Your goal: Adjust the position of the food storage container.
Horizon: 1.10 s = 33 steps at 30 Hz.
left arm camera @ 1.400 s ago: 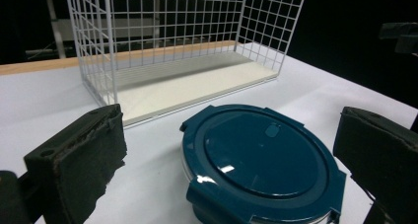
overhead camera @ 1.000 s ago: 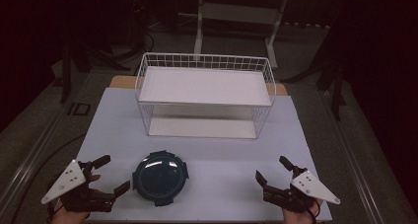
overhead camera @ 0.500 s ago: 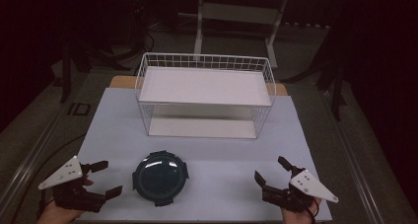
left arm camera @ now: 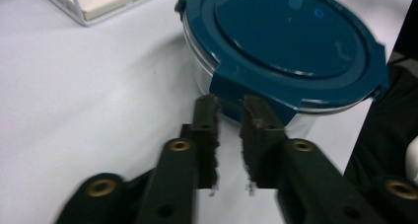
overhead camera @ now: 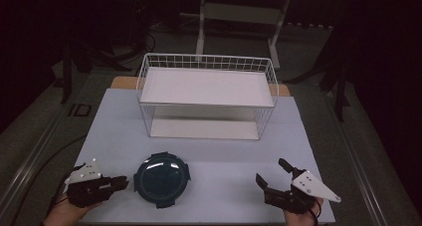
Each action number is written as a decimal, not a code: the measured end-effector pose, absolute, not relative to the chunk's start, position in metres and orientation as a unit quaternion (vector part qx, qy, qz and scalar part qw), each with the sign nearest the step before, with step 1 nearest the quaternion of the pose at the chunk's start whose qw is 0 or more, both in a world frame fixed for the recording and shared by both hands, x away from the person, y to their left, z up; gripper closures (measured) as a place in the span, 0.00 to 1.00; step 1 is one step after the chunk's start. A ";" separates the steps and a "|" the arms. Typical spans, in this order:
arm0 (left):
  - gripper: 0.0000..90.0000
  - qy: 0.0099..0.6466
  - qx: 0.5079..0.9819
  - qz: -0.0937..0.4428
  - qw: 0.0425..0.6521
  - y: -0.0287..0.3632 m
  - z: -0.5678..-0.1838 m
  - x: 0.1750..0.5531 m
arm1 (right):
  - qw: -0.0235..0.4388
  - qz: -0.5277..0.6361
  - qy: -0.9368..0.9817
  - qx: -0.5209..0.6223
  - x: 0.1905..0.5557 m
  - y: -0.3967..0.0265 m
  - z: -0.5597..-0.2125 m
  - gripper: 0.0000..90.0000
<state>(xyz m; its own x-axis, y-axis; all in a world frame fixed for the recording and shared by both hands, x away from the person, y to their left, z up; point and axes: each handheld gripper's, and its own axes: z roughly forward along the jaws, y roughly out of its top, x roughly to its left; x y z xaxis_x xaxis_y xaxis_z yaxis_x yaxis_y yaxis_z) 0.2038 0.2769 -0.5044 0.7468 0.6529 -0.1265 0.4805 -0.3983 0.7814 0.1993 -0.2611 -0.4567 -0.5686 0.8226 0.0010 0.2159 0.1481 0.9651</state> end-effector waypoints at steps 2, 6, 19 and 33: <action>0.97 0.335 0.836 0.104 0.422 0.275 -0.506 0.205 | 0.282 0.538 0.703 0.369 0.199 -0.261 -0.457 0.13; 0.99 0.324 0.848 0.102 0.407 0.269 -0.508 0.207 | 0.282 0.536 0.705 0.369 0.199 -0.261 -0.457 0.13; 1.00 0.327 0.844 0.094 0.415 0.265 -0.509 0.210 | 0.284 0.536 0.704 0.368 0.199 -0.260 -0.456 0.13; 1.00 0.317 0.846 0.078 0.421 0.236 -0.504 0.227 | 0.285 0.541 0.702 0.364 0.198 -0.261 -0.455 0.13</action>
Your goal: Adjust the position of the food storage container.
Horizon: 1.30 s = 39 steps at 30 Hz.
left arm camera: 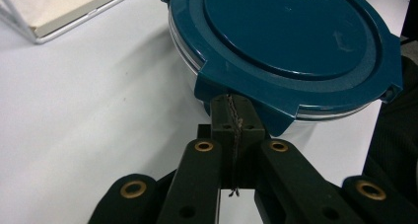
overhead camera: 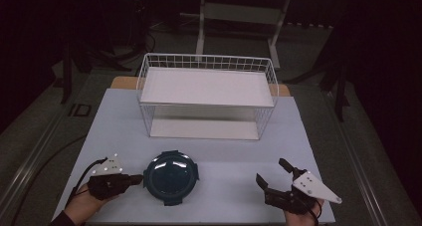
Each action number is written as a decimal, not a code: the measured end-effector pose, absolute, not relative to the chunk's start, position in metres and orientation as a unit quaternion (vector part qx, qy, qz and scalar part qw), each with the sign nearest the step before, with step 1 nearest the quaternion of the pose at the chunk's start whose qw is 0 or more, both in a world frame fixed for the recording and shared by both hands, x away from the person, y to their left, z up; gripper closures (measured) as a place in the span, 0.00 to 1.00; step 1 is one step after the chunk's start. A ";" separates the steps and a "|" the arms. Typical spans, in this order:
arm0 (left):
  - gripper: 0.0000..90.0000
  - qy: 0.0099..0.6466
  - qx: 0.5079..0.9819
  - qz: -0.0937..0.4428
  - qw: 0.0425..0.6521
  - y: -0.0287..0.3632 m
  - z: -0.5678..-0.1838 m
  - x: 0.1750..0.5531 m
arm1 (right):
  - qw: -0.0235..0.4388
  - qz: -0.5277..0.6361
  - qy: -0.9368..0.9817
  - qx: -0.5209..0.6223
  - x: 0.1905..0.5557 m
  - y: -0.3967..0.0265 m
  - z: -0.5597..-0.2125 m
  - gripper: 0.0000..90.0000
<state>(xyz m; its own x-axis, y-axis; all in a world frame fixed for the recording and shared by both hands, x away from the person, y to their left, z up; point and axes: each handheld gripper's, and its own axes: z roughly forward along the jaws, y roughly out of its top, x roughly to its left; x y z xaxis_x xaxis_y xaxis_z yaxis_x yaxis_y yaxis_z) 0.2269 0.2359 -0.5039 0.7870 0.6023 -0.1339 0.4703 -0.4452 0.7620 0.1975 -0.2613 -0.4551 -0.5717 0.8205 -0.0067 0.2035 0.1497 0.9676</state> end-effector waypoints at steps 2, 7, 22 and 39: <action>1.00 0.315 0.848 0.078 0.420 0.233 -0.504 0.228 | 0.285 0.541 0.703 0.364 0.198 -0.261 -0.455 0.13; 1.00 0.299 0.854 0.068 0.421 0.213 -0.503 0.233 | 0.284 0.539 0.705 0.363 0.198 -0.260 -0.456 0.13; 0.99 0.306 0.857 0.070 0.408 0.201 -0.505 0.236 | 0.284 0.539 0.705 0.364 0.198 -0.261 -0.455 0.13; 1.00 0.296 0.865 0.080 0.397 0.173 -0.497 0.251 | 0.280 0.539 0.706 0.364 0.198 -0.260 -0.456 0.13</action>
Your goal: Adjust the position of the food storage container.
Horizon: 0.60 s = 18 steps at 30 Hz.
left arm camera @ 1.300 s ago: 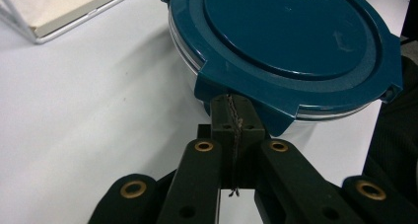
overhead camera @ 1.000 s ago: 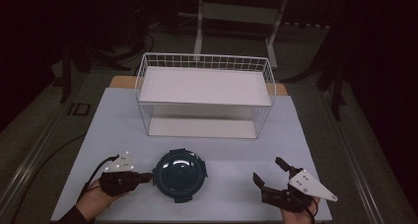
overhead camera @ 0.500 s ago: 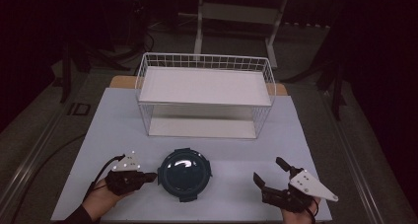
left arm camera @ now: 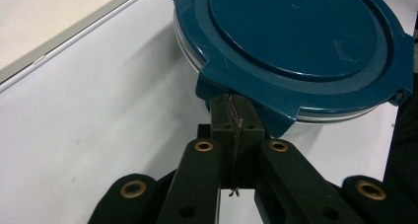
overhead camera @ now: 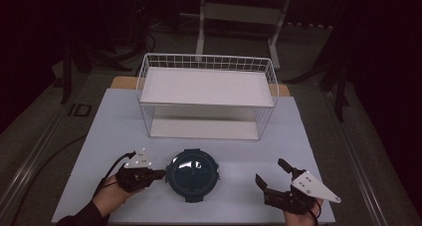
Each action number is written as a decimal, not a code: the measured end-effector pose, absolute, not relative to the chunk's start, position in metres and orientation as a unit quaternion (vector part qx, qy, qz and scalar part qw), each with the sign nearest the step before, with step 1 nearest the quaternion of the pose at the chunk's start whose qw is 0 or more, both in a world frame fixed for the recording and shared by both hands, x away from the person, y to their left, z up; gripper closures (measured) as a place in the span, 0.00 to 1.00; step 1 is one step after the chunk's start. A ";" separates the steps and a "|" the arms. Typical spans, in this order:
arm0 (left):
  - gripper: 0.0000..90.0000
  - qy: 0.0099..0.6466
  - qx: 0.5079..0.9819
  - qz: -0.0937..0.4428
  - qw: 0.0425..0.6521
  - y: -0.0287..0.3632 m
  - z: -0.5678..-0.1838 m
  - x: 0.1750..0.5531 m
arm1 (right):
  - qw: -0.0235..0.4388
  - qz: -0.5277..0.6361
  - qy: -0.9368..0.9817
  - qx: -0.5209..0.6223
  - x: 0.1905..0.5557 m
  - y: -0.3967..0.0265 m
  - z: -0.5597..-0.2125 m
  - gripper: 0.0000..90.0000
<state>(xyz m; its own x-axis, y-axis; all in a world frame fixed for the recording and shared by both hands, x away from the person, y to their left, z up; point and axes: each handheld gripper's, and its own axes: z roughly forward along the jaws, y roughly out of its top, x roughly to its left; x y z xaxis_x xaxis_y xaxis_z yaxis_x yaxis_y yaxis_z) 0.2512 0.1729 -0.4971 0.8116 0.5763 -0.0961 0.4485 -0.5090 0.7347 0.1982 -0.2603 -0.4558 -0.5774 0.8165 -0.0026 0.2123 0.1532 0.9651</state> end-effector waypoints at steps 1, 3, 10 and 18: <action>1.00 0.294 0.865 0.077 0.398 0.166 -0.497 0.255 | 0.280 0.539 0.706 0.364 0.198 -0.260 -0.456 0.13; 1.00 0.291 0.866 0.078 0.398 0.163 -0.497 0.256 | 0.280 0.539 0.706 0.364 0.198 -0.260 -0.456 0.13; 1.00 0.276 0.872 0.070 0.399 0.139 -0.496 0.262 | 0.280 0.541 0.705 0.363 0.198 -0.262 -0.455 0.13; 1.00 0.263 0.872 0.054 0.410 0.113 -0.498 0.266 | 0.279 0.541 0.705 0.363 0.197 -0.262 -0.455 0.13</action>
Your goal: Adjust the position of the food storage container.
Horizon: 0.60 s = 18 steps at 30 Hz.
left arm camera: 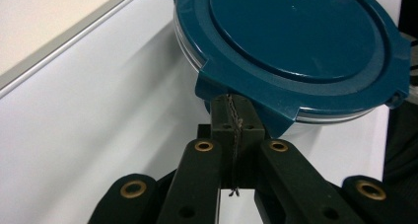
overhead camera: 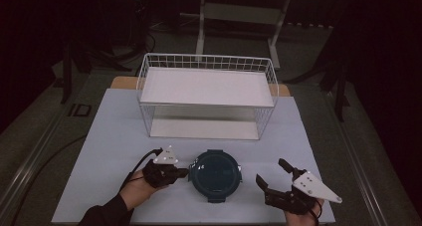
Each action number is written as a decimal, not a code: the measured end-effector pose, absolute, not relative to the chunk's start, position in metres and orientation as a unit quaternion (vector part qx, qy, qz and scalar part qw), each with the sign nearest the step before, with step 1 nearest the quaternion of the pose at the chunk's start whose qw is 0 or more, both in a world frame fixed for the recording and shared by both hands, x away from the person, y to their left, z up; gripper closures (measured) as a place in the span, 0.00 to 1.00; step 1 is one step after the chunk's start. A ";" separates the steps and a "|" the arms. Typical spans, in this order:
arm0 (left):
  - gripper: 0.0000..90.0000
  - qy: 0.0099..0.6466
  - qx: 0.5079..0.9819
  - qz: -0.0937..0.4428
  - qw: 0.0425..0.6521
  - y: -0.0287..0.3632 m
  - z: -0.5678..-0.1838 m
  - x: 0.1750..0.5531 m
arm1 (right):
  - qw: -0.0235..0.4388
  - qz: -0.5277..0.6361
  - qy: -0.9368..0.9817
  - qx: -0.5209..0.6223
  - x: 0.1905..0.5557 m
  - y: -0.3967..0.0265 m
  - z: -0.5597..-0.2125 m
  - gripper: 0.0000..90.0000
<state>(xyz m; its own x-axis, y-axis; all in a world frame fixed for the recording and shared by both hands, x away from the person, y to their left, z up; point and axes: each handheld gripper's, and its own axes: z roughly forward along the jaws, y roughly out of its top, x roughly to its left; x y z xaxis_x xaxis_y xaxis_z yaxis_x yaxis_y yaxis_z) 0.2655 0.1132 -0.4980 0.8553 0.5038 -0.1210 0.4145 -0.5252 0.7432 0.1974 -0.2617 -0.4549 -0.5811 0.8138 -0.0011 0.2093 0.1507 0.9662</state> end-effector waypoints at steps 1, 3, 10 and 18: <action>1.00 0.263 0.871 0.053 0.411 0.110 -0.498 0.266 | 0.279 0.541 0.705 0.363 0.197 -0.262 -0.455 0.13; 1.00 0.261 0.872 0.051 0.411 0.104 -0.498 0.268 | 0.278 0.541 0.706 0.362 0.197 -0.262 -0.455 0.13; 1.00 0.257 0.870 0.044 0.418 0.092 -0.499 0.271 | 0.279 0.541 0.707 0.360 0.197 -0.261 -0.455 0.13; 1.00 0.250 0.870 0.045 0.423 0.078 -0.500 0.274 | 0.278 0.540 0.709 0.359 0.197 -0.260 -0.456 0.13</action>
